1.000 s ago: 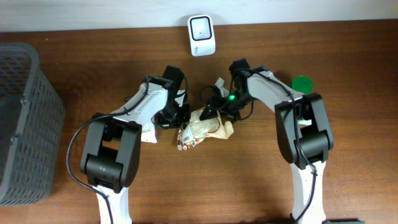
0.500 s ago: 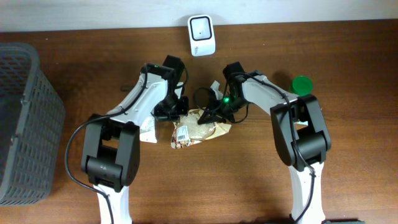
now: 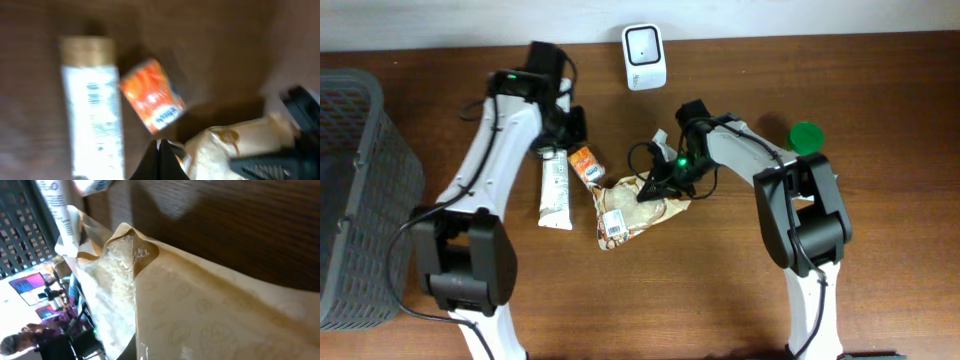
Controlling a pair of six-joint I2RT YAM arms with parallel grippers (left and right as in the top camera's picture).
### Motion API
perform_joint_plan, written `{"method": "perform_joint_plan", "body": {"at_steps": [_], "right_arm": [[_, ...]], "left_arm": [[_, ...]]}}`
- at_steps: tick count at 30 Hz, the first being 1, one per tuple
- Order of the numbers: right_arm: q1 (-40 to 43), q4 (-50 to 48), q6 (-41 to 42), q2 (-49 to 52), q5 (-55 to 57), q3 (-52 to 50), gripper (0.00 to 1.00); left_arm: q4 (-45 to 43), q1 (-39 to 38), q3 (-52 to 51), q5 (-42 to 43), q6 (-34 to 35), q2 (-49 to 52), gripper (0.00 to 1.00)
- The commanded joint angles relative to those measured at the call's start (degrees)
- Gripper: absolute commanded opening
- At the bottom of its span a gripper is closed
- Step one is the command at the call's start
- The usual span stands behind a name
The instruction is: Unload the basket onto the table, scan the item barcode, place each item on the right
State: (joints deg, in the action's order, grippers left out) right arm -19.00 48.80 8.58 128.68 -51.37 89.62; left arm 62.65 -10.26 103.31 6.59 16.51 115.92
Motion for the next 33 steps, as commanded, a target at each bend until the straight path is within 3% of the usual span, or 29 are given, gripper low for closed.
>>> {"method": "perform_joint_plan", "body": {"at_steps": [1, 7, 12, 28, 32, 33], "right_arm": [[3.1, -0.22, -5.51, -9.25, -3.48, 1.42, 0.04], [9.79, -0.17, -2.91, -22.56, -8.0, 1.42, 0.04], [11.52, 0.9, -0.33, -22.77, -11.41, 1.4, 0.04], [11.47, 1.7, -0.15, -17.86, -14.34, 0.9, 0.04], [10.71, 2.93, -0.44, -15.13, 0.52, 0.15, 0.04], [10.73, 4.68, -1.09, -14.71, 6.6, 0.15, 0.16]], "left_arm": [[-2.4, 3.93, 1.11, -0.63, -0.09, -1.33, 0.1], [-3.67, 9.14, 1.11, -0.68, -0.09, -1.33, 0.36], [-3.61, 9.86, 1.09, -0.68, -0.09, -1.33, 0.45], [-2.97, 9.86, 0.98, -0.63, -0.09, -1.31, 0.61], [-2.97, 9.79, 0.98, -0.59, -0.09, -1.29, 0.61], [-2.97, 9.79, 0.98, -0.59, -0.09, -1.29, 0.61]]}}
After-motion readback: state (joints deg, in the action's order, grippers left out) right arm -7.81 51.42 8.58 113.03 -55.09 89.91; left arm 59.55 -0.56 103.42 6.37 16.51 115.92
